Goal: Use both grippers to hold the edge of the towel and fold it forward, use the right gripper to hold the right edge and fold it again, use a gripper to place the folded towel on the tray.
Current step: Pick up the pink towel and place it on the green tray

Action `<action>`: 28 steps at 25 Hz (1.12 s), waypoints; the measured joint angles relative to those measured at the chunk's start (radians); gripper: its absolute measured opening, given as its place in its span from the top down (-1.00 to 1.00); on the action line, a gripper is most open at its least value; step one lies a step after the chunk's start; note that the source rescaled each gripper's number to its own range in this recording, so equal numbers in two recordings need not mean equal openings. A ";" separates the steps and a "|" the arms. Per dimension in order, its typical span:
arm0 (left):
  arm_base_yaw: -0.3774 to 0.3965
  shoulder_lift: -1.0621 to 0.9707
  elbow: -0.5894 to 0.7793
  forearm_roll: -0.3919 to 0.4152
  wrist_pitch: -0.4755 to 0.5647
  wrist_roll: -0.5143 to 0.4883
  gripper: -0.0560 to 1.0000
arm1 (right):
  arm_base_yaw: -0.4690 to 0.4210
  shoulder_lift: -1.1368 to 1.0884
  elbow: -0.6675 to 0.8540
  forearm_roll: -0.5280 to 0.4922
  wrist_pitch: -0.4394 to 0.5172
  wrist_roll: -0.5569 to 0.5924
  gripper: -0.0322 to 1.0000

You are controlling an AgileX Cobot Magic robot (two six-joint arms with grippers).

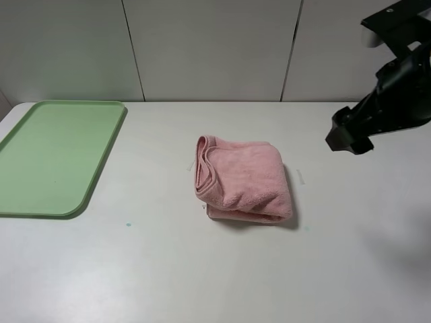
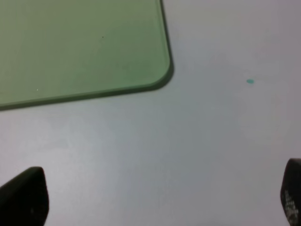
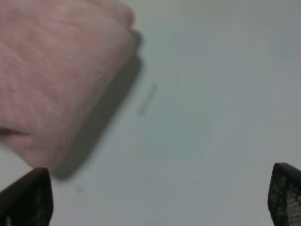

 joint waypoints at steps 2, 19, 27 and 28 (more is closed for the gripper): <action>0.000 0.000 0.000 0.000 0.000 0.000 -0.97 | -0.040 -0.046 0.036 0.002 0.001 -0.001 -1.00; 0.000 0.000 0.000 0.000 0.000 0.000 -0.97 | -0.319 -0.445 0.304 0.122 -0.006 -0.072 -1.00; 0.000 0.000 0.000 0.000 0.000 0.000 -0.97 | -0.350 -0.623 0.364 0.155 -0.008 -0.081 -1.00; 0.000 0.000 0.000 0.000 0.000 0.000 -0.97 | -0.350 -0.640 0.364 0.158 -0.009 -0.081 -1.00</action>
